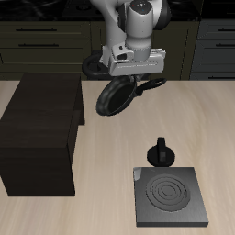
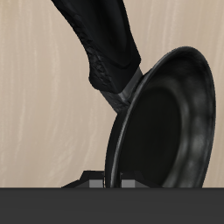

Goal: Place the frypan on the flat stove

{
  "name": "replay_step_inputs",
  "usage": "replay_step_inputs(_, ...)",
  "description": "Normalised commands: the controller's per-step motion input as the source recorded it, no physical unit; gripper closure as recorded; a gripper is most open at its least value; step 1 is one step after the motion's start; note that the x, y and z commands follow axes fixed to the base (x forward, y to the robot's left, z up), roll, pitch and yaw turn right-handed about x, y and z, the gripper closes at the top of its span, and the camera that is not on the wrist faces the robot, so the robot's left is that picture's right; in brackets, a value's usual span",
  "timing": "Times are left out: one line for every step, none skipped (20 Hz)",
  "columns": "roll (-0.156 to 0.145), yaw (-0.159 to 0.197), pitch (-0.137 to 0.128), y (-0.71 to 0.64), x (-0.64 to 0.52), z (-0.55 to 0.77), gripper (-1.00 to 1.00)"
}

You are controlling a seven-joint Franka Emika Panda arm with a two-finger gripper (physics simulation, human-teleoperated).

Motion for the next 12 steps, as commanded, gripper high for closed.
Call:
replay_step_inputs(0.010,-0.001,-0.079,0.02,-0.05,0.33,1.00)
replay_step_inputs(0.011,-0.104,-0.048,0.06,0.04,0.82,1.00)
replay_step_inputs(0.018,-0.020,-0.098,0.07,-0.06,0.60,1.00)
replay_step_inputs(-0.008,-0.008,-0.139,0.01,-0.02,0.60,1.00)
replay_step_inputs(0.025,-0.059,-0.024,0.05,-0.02,0.48,1.00)
replay_step_inputs(0.026,-0.036,-0.038,0.02,0.00,0.47,1.00)
replay_step_inputs(-0.028,0.003,-0.122,0.01,-0.02,0.47,1.00)
replay_step_inputs(0.011,-0.040,-0.012,0.00,0.03,0.36,1.00)
replay_step_inputs(0.000,0.000,0.000,0.01,-0.05,0.00,1.00)
replay_step_inputs(0.012,-0.003,-0.063,0.04,-0.02,0.34,1.00)
replay_step_inputs(0.006,0.003,-0.032,0.02,-0.04,0.21,1.00)
replay_step_inputs(0.008,-0.022,-0.021,-0.03,0.03,0.29,1.00)
